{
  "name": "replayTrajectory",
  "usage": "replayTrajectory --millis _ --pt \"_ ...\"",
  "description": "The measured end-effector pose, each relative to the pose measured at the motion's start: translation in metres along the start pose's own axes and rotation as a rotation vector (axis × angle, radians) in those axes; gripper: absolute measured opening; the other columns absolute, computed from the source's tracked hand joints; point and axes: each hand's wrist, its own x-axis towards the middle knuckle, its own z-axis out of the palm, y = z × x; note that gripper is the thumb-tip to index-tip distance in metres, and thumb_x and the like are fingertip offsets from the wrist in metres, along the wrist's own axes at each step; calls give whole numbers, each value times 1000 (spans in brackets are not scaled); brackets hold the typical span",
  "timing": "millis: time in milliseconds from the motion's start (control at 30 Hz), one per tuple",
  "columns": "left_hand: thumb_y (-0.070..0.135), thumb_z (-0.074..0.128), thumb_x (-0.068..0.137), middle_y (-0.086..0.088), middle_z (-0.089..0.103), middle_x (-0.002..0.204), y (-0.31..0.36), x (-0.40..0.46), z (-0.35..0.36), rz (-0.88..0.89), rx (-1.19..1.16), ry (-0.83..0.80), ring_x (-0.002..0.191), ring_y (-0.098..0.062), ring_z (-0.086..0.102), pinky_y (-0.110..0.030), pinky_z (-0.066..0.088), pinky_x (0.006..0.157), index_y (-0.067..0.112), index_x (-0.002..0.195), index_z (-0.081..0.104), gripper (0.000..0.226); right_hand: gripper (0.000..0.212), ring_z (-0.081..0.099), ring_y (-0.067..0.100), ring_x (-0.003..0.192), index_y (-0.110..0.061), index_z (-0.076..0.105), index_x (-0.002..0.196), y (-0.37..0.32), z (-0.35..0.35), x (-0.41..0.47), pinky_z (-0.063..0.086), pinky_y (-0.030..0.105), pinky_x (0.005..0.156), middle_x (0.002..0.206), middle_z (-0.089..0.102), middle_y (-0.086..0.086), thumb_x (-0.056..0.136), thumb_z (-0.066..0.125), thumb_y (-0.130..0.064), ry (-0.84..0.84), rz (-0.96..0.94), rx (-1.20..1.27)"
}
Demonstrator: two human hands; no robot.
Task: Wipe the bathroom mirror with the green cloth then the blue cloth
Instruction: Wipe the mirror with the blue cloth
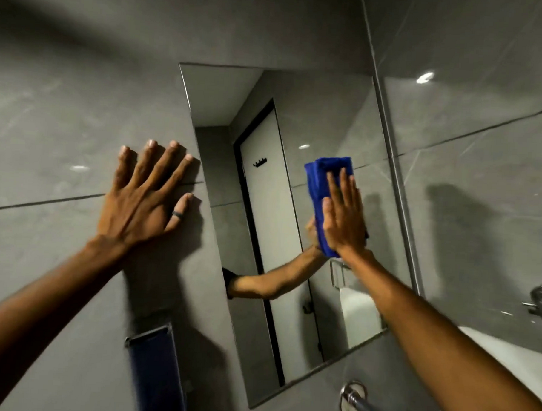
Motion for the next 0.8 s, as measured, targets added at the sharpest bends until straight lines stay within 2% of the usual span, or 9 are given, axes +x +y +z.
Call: replayTrajectory --millis 167,233,300,367,467,600,700,800 --pt "62 15 97 -7 6 174 -2 0 3 -6 13 24 161 -32 4 -56 1 130 27 164 11 76 59 1 18 156 -27 9 158 67 -20 36 4 45 128 169 5 1 102 15 -41 66 225 10" --pt "61 18 97 -8 5 174 0 0 4 -8 -1 32 161 -32 3 -57 2 130 26 164 10 76 60 3 23 156 -26 10 159 75 -23 44 4 47 127 169 5 3 101 14 -42 105 342 37" --pt "61 18 97 -8 4 174 0 0 4 -9 5 27 161 -32 2 -58 4 129 25 164 9 77 61 4 25 156 -25 9 159 63 -21 48 4 47 127 169 5 5 101 13 -43 122 371 39" --pt "62 17 97 -9 3 174 0 1 4 -7 14 21 161 -32 1 -58 4 129 25 164 8 78 60 4 25 156 -25 8 159 32 -16 44 6 48 127 169 6 6 102 13 -44 111 261 11" --pt "62 16 97 -9 2 174 1 1 3 -5 24 8 161 -32 1 -58 3 129 24 165 8 78 60 8 26 156 -26 9 158 -41 -1 24 11 48 127 168 11 8 102 18 -45 71 -30 -41" --pt "61 18 98 -8 7 173 3 1 2 -29 23 12 161 -31 4 -56 2 130 19 164 12 79 61 11 29 156 -26 23 157 -157 20 12 8 49 127 167 16 7 101 30 -48 21 -390 -12" --pt "60 18 98 -15 14 170 5 0 1 -59 28 10 160 -32 10 -56 8 130 9 161 14 82 60 9 26 156 -27 22 157 -220 25 33 10 49 126 168 14 5 101 29 -48 9 -509 -47" --pt "61 15 97 -17 11 170 4 -2 2 -68 39 2 159 -32 9 -55 10 130 7 161 13 83 58 10 24 156 -30 22 157 -241 21 78 10 47 126 168 15 3 102 26 -48 -7 -568 -99"
